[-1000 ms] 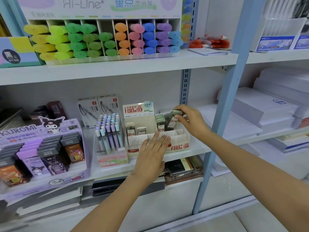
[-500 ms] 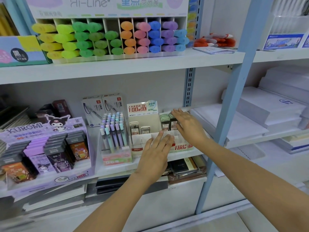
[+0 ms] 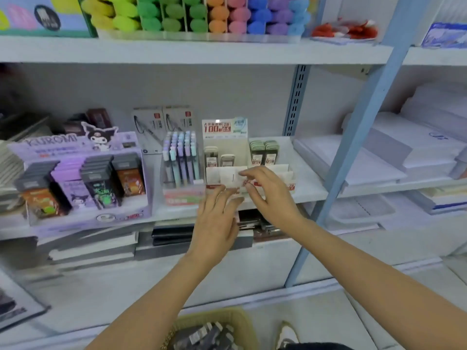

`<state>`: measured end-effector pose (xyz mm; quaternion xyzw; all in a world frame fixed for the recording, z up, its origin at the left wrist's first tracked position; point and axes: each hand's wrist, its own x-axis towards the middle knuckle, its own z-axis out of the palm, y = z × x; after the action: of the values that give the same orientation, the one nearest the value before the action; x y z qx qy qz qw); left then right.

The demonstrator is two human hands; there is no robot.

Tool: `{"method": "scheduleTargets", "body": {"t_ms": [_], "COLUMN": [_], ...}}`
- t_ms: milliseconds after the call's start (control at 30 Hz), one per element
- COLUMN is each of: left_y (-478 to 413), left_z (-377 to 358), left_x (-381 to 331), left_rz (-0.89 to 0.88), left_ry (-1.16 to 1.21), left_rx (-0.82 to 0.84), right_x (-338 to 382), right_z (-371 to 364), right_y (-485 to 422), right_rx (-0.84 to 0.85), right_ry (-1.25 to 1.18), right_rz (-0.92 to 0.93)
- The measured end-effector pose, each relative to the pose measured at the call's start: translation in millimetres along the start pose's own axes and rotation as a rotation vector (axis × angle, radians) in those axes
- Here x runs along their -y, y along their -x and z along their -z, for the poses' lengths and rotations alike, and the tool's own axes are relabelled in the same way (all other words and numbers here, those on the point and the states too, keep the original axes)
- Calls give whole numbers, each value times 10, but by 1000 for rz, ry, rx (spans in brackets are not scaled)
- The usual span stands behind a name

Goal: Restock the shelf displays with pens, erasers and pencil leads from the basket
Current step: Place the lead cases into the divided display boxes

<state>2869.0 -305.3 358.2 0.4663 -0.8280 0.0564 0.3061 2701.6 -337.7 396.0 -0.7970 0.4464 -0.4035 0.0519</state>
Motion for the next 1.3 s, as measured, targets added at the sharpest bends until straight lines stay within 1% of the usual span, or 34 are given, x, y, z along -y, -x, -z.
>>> {"method": "scheduleTargets", "body": {"t_ms": [67, 133, 167, 233, 367, 467, 533, 633, 700, 733, 800, 900, 933, 967, 1033, 1100, 1167, 1200, 1233, 1300], "left_y": [460, 973, 1258, 1833, 2907, 3575, 3906, 4260, 4408, 4467, 4556, 4640, 4664, 4686, 4707, 4710, 4706, 4704, 4708, 4716], "left_z": [-116, -300, -418, -670, -1191, -1515, -1678, -1826, -1865, -1874, -1884, -1888, -1890, -1891, -1894, -1891, -1883, -1883, -1881, -1880], "left_x": [147, 319, 402, 586, 923, 1081, 1144, 1188, 1174, 1163, 1142, 1117, 1113, 1110, 1104, 1103, 1114, 1120, 1122, 1124], "left_rz": [98, 197, 246, 326, 595, 682, 695, 692, 667, 661, 674, 685, 694, 703, 704, 706, 711, 710, 708, 702], "left_ry": [-14, -17, -12, -10, -17, -21, 7, -11, -25, -18, 17, 79, 102, 117, 126, 134, 134, 130, 126, 122], "left_rx": [-40, 11, 71, 247, 733, 993, 1115, 1241, 1275, 1256, 1169, 1065, 1044, 1027, 1009, 1002, 999, 1000, 999, 988], "right_x": [101, 110, 88, 0, -272, -450, -530, -577, -555, -540, -510, -437, -411, -396, -391, -418, -465, -500, -535, -616], "right_z": [-407, -885, -1138, -1629, -2467, -2921, -3164, -3476, -3671, -3758, -3912, -4104, -4162, -4209, -4239, -4164, -4045, -3993, -3950, -3891], "right_y": [307, 664, 870, 1303, 2163, 2708, 3002, 3318, 3449, 3494, 3572, 3646, 3671, 3703, 3785, 3876, 3961, 3988, 3994, 3971], "right_rx": [111, 264, 352, 511, 797, 964, 1083, 1141, 1153, 1148, 1099, 970, 936, 927, 980, 1093, 1211, 1248, 1271, 1295], "right_ry": [-74, -120, -140, -177, -146, -161, -181, -200, -243, -269, -318, -465, -499, -499, -420, -229, 9, 74, 93, 90], "right_rz": [-23, -79, -125, -225, -427, -605, -723, -879, -991, -1047, -1155, -1382, -1427, -1423, -1317, -1102, -810, -725, -704, -732]}}
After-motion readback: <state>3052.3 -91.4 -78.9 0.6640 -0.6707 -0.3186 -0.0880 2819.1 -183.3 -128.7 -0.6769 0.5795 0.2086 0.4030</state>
